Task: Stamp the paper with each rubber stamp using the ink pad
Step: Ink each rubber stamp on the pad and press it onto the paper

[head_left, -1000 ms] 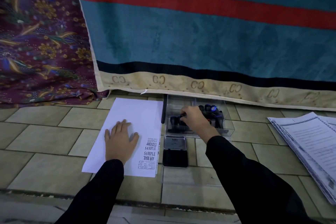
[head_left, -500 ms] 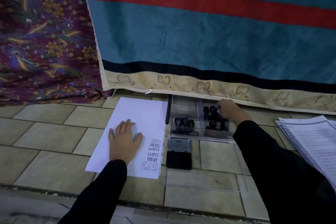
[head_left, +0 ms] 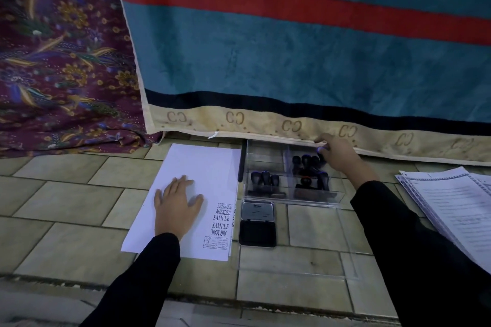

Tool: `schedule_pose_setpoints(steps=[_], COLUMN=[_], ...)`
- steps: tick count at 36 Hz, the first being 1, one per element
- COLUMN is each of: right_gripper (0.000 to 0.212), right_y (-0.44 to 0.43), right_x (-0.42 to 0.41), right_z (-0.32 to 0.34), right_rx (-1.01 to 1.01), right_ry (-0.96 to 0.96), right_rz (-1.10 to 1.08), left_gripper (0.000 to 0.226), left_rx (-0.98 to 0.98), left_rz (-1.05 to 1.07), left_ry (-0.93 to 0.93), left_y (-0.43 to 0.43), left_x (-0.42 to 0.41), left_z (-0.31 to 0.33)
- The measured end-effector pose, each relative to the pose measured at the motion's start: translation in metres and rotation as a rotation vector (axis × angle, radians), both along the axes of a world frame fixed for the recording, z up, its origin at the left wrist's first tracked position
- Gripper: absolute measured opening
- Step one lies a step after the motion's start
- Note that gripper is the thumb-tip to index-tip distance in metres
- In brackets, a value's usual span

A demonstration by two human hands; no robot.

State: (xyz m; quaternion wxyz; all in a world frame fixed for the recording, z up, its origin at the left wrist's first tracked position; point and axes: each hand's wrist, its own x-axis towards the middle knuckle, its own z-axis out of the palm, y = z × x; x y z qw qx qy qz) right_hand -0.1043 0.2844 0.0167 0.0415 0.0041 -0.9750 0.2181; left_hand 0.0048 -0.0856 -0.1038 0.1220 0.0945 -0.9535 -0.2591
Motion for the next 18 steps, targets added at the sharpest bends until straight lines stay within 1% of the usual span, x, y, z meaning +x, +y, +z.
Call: schedule_pose_setpoints(steps=[3,6,9,11,13,15,16,18], right_gripper=[0.019,0.017,0.017,0.020,0.024,0.024,0.023,0.022], right_y=[-0.002,-0.012,-0.030,-0.046,-0.063,-0.076,-0.082,-0.091], right_x=[0.010,0.027,0.050,0.068,0.086,0.102,0.110,0.124], right_z=[0.003,0.009,0.011,0.010,0.006,0.003,0.001,-0.002], right_rx=[-0.132,-0.269,-0.438,-0.465,-0.487,-0.491,-0.488,-0.481], right_ry=[0.120,0.214,0.223,0.223,0.183,0.123,0.099,0.071], right_rz=[-0.047,-0.062,-0.052,-0.045,-0.006,0.047,0.078,0.158], left_gripper=[0.040,0.036,0.033,0.031,0.029,0.027,0.027,0.026], left_rx=[0.109,0.289,0.480,0.630,0.752,0.782,0.755,0.641], left_rz=[0.009,0.017,0.009,0.017,0.012,-0.014,-0.024,-0.039], left_ry=[0.032,0.060,0.053,0.041,0.028,0.019,0.013,0.006], left_y=[-0.001,-0.001,-0.004,-0.009,-0.013,-0.014,-0.014,-0.013], left_x=[0.001,0.002,0.003,0.004,0.006,0.007,0.007,0.007], left_z=[0.003,0.009,0.014,0.018,0.023,0.027,0.027,0.025])
